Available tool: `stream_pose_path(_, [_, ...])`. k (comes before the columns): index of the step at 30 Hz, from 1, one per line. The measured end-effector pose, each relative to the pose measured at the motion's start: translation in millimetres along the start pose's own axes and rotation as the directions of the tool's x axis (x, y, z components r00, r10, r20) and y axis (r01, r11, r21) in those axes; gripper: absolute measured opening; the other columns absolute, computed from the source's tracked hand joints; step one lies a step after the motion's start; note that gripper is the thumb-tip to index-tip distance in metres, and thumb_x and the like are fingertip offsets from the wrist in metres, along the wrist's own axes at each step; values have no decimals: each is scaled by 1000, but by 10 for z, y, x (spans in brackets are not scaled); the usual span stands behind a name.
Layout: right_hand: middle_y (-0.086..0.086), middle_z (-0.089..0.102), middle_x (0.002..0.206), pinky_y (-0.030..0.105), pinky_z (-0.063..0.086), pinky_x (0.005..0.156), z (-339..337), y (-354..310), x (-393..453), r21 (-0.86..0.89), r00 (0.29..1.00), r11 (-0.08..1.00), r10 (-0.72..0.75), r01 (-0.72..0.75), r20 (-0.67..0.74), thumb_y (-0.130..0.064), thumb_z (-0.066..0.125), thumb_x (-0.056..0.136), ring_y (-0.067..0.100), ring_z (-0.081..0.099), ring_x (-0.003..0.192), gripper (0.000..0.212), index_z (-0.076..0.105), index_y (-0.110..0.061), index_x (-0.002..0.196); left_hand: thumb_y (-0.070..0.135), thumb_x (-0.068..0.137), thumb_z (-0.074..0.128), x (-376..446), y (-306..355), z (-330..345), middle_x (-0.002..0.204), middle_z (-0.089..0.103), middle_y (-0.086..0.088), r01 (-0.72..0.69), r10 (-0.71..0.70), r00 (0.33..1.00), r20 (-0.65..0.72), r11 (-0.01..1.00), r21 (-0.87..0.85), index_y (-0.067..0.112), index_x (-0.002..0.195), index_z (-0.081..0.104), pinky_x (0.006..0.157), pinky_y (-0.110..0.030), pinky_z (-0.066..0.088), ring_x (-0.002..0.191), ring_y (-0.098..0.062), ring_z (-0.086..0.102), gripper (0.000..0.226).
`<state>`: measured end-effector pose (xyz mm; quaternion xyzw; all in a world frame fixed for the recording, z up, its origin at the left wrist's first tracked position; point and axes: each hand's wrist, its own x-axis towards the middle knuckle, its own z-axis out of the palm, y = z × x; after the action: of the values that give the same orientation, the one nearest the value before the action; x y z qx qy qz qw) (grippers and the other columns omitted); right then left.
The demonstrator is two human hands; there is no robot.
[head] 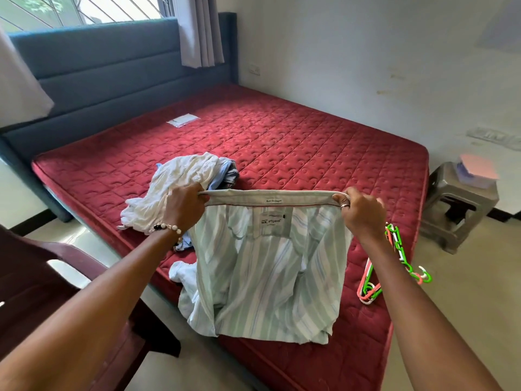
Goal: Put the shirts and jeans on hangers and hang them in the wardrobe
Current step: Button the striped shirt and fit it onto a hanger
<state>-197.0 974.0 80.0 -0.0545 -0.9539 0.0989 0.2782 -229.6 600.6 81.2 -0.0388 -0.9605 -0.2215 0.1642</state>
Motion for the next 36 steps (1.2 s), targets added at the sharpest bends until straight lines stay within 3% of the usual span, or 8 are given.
stream_pose_path(6, [18, 58, 65, 32, 39, 52, -292, -306, 61, 196, 825, 913, 211, -358, 525, -31, 61, 93, 29, 57, 57, 35, 56, -6, 68, 6, 86, 53, -57, 525, -132, 56, 65, -20, 340, -235, 922, 309, 872, -351, 1, 69, 54, 57, -47, 58, 51, -32, 66, 17])
stream_pose_path(11, [4, 52, 49, 15, 30, 28, -770, -666, 56, 601, 684, 442, 38, -665, 729, -8, 62, 92, 6, 40, 29, 14, 60, 5, 85, -7, 88, 53, -116, 1174, -529, 37, 52, -8, 526, -150, 830, 537, 527, -667, -3, 72, 52, 38, -33, 54, 31, -17, 54, 17])
stream_pose_path(16, [2, 48, 50, 13, 20, 24, -1470, -763, 134, 820, 820, -22, -43, -572, 571, -8, 54, 94, 4, 33, 25, 15, 58, 0, 82, 1, 89, 59, -111, 1506, -964, 55, 62, -7, 148, 66, 981, 184, 366, -919, -1, 85, 61, 37, -26, 50, 39, -16, 58, 5])
stream_pose_path(20, [-5, 42, 39, 16, 12, 34, -1663, -712, 462, 839, 920, -422, 26, -344, 391, -12, 52, 92, 5, 25, 26, 27, 46, -12, 66, 7, 91, 60, 238, 1673, -1094, 74, 66, -12, -66, 8, 998, -66, 232, -970, -1, 93, 63, 48, -30, 55, 56, -21, 66, 9])
stream_pose_path(26, [0, 51, 47, 14, 23, 30, -969, -512, 1025, 883, 822, -105, 329, -457, 464, 10, 50, 81, 6, 38, 32, 22, 57, -5, 67, 8, 78, 74, 1099, 1435, -409, 87, 68, -18, 291, -169, 956, 239, 631, -719, 15, 78, 65, 49, -44, 58, 64, -29, 69, 12])
stream_pose_path(31, [7, 51, 46, 14, 30, 30, 76, -112, 1651, 812, 676, -24, 540, -583, 502, 18, 34, 79, 9, 45, 31, 34, 49, -3, 57, -4, 78, 71, 1955, 1253, 498, 93, 67, -22, 455, -359, 889, 284, 628, -632, 4, 76, 64, 41, -31, 55, 41, -17, 63, 10])
stream_pose_path(34, [10, 52, 80, 24, 55, 55, 681, 80, 2062, 885, 737, -146, 503, -443, 452, 21, 38, 83, 13, 57, 59, 31, 50, -8, 85, 3, 75, 69, 2552, 1189, 1043, 115, 65, -16, 378, -227, 925, 303, 611, -696, 12, 124, 58, 70, -31, 58, 79, -17, 70, 50])
stream_pose_path(36, [5, 48, 106, 29, 52, 78, 1058, 193, 2121, 884, 796, -193, 385, -426, 467, 18, 39, 83, 12, 54, 79, 48, 46, -20, 111, -2, 85, 62, 2667, 1170, 1438, 143, 44, -5, 374, -27, 894, 447, 592, -714, 21, 151, 12, 84, -25, 47, 121, -14, 52, 87])
